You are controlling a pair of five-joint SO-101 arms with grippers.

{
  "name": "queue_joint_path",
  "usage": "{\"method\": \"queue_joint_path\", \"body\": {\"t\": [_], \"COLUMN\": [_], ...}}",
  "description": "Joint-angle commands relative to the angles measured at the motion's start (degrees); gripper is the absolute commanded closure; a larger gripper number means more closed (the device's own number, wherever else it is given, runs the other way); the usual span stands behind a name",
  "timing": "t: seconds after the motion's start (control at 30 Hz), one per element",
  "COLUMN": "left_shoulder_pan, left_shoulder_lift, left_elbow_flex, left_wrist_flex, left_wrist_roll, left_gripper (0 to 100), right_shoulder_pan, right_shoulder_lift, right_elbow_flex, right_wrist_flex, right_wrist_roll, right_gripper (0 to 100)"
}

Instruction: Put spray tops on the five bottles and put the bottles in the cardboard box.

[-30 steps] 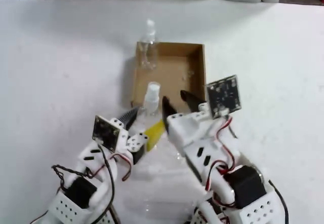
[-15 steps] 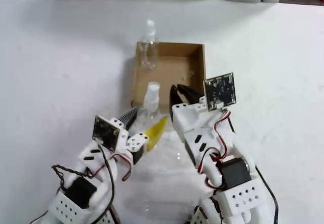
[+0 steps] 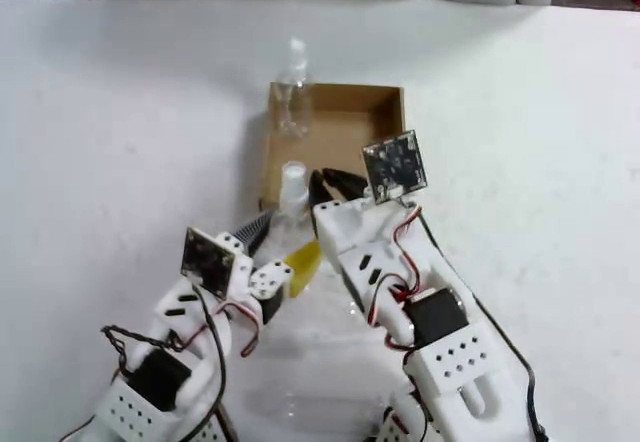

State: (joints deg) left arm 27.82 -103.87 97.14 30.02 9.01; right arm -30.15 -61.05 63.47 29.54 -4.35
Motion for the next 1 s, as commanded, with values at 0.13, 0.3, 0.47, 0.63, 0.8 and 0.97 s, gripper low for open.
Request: {"method": "queue_joint_path", "body": {"t": [0.13,0.3,0.47,0.63,0.8,0.97], "left_shoulder_pan": [-0.6,-0.6,-0.6,-0.6,-0.6,-0.6], "left_shoulder_lift": [-0.7,-0.7,-0.7,-0.7,-0.7,-0.7], "left_elbow_flex": [-0.2,-0.2,-0.2,-0.2,-0.2,-0.2], "left_wrist_flex": [-2.5,-2.5,-2.5,-2.5,-2.5,-2.5], "left_wrist_roll": [0.1,0.1,0.1,0.1,0.1,0.1], "left_gripper": [98,98,98,98,98,98], "right_shoulder_pan": [-1.3,-2.2,-0.5,1.1,-1.5,-2.8], "right_shoulder_lift": [-8.5,-14.2,-14.3,-14.3,-11.6,0.0], "right_elbow_flex": [-0.4,-0.4,-0.3,-3.3,-12.5,-21.2], "right_wrist_flex": [4.8,7.8,8.3,4.4,3.5,5.1], "right_wrist_roll": [0.6,0.8,5.4,5.5,5.5,5.5], "right_gripper": [98.4,98.4,98.4,98.4,98.4,98.4]}}
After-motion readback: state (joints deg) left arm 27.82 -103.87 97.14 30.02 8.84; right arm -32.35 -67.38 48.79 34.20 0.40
